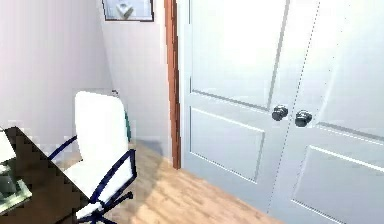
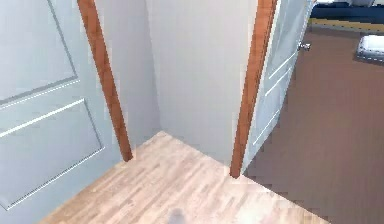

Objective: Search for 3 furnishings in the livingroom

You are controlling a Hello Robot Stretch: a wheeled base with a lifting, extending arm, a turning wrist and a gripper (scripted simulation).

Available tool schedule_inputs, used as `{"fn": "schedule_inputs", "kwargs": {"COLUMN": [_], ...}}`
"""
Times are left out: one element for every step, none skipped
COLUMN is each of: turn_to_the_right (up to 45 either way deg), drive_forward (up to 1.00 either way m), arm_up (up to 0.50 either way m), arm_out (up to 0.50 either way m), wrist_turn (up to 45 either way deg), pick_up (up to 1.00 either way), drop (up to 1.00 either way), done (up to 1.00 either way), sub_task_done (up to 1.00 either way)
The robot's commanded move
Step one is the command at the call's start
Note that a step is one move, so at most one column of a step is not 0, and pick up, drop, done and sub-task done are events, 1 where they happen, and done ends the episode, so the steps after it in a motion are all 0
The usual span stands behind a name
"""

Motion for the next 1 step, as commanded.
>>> {"fn": "schedule_inputs", "kwargs": {"turn_to_the_right": [-45.0], "drive_forward": [0.00], "arm_up": [0.00], "arm_out": [0.00], "wrist_turn": [0.0], "pick_up": [0.00], "drop": [0.00], "done": [0.00], "sub_task_done": [0.00]}}
